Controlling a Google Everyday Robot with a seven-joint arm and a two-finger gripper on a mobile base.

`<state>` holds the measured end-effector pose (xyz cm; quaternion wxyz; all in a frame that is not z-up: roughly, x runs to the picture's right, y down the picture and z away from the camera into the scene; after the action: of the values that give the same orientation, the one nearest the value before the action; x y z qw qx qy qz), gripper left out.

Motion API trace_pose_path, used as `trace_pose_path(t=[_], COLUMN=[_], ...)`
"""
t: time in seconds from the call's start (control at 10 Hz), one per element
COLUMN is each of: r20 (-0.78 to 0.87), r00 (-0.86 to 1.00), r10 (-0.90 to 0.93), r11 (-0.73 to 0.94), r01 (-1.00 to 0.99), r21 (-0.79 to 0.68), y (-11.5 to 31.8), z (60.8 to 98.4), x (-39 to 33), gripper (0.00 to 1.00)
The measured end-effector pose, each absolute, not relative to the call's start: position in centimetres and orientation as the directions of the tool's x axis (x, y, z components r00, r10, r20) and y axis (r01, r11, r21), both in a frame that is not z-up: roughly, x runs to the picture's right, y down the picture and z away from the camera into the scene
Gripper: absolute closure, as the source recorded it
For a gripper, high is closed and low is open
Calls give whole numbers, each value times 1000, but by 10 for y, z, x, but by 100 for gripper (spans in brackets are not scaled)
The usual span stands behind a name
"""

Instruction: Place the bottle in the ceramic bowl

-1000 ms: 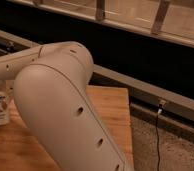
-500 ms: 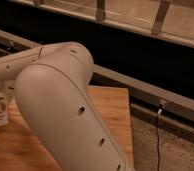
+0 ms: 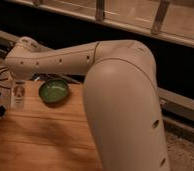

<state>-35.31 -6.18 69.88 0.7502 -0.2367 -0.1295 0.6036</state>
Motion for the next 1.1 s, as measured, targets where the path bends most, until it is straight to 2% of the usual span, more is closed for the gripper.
trace_pose_path(t=[0.3, 1.1], r20=[-143, -146], r00=[181, 145], r10=[973, 979], r11=[95, 58], r01=[-879, -875], r21=[-467, -480], y=[-77, -78], z=[726, 728], x=[-331, -326], gripper=[100, 100])
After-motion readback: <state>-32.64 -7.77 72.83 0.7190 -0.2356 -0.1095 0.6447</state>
